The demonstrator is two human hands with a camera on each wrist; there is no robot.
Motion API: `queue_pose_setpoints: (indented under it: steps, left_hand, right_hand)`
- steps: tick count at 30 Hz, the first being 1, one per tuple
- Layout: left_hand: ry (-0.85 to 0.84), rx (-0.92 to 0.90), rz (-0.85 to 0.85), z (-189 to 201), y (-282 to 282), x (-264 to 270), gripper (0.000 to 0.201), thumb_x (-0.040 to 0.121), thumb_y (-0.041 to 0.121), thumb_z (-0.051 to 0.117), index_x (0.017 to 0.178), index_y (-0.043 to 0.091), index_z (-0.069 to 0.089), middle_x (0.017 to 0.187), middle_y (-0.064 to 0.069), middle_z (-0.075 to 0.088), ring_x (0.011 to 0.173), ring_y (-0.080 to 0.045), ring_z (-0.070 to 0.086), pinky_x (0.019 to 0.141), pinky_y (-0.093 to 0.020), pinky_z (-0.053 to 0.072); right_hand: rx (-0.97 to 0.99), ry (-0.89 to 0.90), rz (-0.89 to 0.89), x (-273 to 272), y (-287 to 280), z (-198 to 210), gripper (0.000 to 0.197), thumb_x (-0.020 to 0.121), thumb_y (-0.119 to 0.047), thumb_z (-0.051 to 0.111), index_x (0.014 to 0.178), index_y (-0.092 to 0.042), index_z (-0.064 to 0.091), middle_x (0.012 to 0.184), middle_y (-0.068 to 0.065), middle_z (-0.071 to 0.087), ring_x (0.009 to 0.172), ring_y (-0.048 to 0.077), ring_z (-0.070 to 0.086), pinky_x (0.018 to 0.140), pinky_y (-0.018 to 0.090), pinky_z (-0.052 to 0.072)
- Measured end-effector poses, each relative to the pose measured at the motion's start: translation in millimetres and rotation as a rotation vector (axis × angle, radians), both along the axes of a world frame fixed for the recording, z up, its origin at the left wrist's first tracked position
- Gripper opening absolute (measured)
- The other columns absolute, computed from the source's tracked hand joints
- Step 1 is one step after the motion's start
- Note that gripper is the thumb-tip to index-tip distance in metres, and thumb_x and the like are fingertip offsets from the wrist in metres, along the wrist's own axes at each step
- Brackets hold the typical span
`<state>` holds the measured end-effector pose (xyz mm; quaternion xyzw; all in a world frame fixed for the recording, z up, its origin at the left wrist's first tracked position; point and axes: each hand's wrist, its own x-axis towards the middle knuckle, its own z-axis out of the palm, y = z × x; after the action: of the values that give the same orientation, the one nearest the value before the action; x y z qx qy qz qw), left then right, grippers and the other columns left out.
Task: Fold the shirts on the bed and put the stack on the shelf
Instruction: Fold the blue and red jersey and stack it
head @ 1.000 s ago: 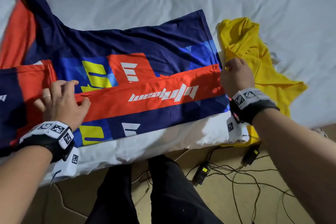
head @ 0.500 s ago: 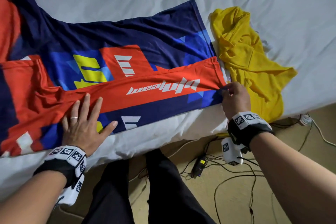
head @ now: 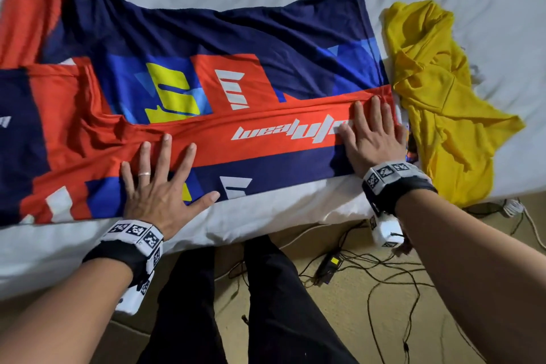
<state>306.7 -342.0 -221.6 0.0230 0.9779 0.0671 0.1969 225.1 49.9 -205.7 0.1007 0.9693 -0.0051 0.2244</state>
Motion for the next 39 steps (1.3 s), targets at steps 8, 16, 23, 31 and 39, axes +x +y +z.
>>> queue_pose_setpoints:
  steps: [8,16,23,31,39]
  left_hand:
    - [0.005,0.008,0.035,-1.7,2.0,-0.8,0.109,0.065,0.098,0.024,0.158,0.046,0.001,0.168,-0.001,-0.011,0.153,-0.039,0.000,0.115,-0.070,0.009]
    - [-0.019,0.011,0.076,0.1,4.4,-5.0,0.114,0.056,0.103,0.026,0.155,0.052,0.000,0.168,-0.006,-0.006,0.153,-0.037,0.002,0.116,-0.066,0.009]
    - [0.246,0.249,0.175,33.6,-30.4,-3.3,0.074,0.083,0.067,0.048,0.143,0.023,0.052,0.151,-0.010,0.043,0.134,-0.040,0.042,0.109,-0.055,0.034]
    - [0.296,0.034,0.678,54.6,-193.1,3.6,0.042,0.086,0.041,0.064,0.122,0.019,0.064,0.121,-0.017,0.057,0.111,-0.045,0.050,0.091,-0.055,0.041]
    - [0.124,0.207,0.671,35.0,-252.0,23.0,0.073,0.075,0.066,0.045,0.120,0.011,0.062,0.110,-0.020,0.061,0.097,-0.044,0.059,0.085,-0.052,0.048]
  right_hand:
    - [-0.185,0.101,0.598,28.2,-85.5,8.3,0.069,0.096,-0.062,0.029,0.156,-0.030,0.022,0.166,0.007,0.009,0.151,0.031,0.013,0.112,0.054,0.024]
    - [0.023,-0.039,0.135,2.0,-3.8,7.6,0.066,0.096,-0.069,0.015,0.155,-0.041,0.012,0.166,-0.003,-0.003,0.152,0.023,-0.003,0.119,0.056,0.009]
    - [-0.262,0.223,0.531,1.7,-129.2,26.9,0.045,0.090,-0.044,0.045,0.124,-0.019,0.060,0.139,0.010,0.053,0.122,0.035,0.050,0.092,0.049,0.038]
    - [-0.654,0.178,0.501,-51.9,-352.5,31.4,0.035,0.088,-0.035,0.048,0.090,-0.007,0.069,0.094,0.016,0.067,0.089,0.038,0.063,0.072,0.045,0.051]
    - [-0.352,0.193,0.554,-116.1,-453.9,16.6,0.042,0.093,-0.033,0.052,0.132,-0.020,0.056,0.132,0.008,0.054,0.122,0.035,0.046,0.096,0.049,0.043]
